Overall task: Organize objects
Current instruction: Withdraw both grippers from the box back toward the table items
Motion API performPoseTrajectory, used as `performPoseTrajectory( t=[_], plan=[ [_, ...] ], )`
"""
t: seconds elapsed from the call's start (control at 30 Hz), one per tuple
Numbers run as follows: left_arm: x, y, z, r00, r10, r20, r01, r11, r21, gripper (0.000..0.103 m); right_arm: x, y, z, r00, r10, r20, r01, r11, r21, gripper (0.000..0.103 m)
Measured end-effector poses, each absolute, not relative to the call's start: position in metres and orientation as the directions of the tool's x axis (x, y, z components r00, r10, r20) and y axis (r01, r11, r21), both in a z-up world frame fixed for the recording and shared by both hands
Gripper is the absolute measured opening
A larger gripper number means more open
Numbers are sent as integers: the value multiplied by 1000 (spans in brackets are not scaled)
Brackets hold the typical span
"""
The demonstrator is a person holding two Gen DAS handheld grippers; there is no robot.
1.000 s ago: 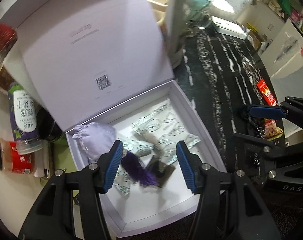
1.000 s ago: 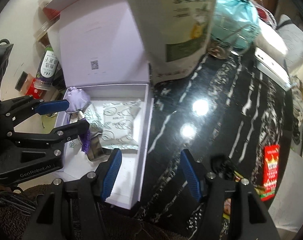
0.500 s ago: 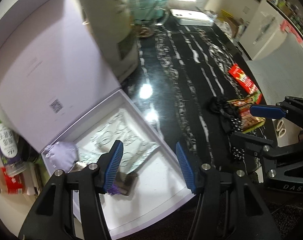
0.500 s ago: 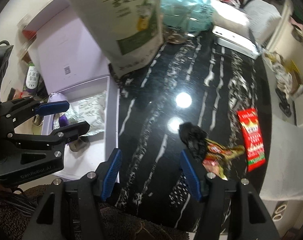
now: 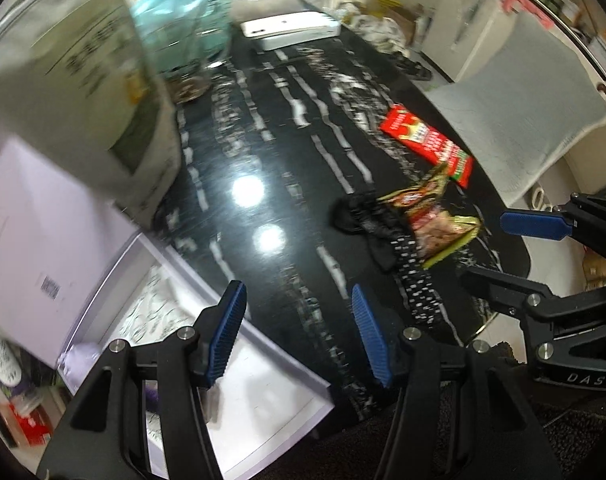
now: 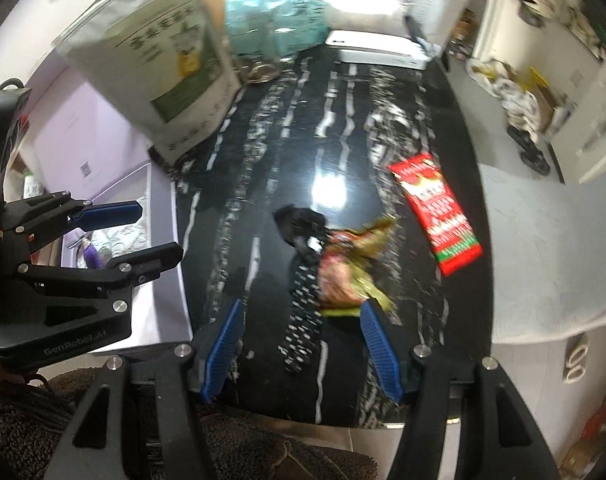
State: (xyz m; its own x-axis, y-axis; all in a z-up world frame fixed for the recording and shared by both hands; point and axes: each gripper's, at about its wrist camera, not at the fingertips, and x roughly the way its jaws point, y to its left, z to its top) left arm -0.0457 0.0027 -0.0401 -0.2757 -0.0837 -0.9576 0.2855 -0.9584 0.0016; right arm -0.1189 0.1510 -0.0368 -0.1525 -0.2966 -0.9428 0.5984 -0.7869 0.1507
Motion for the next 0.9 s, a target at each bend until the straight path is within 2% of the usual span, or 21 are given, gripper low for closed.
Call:
performPoseTrajectory(
  t=[0.47, 0.9],
  plan=[
    [-95, 61, -52, -263, -18, -965, 149, -989, -22, 58, -128, 215, -44, -171, -265, -949, 479, -864, 155, 61],
    [-113, 67, -93, -168, 33, -985, 190, -980, -65, 59, -142, 223, -72, -99, -268, -958, 466, -863, 193, 61]
  ],
)
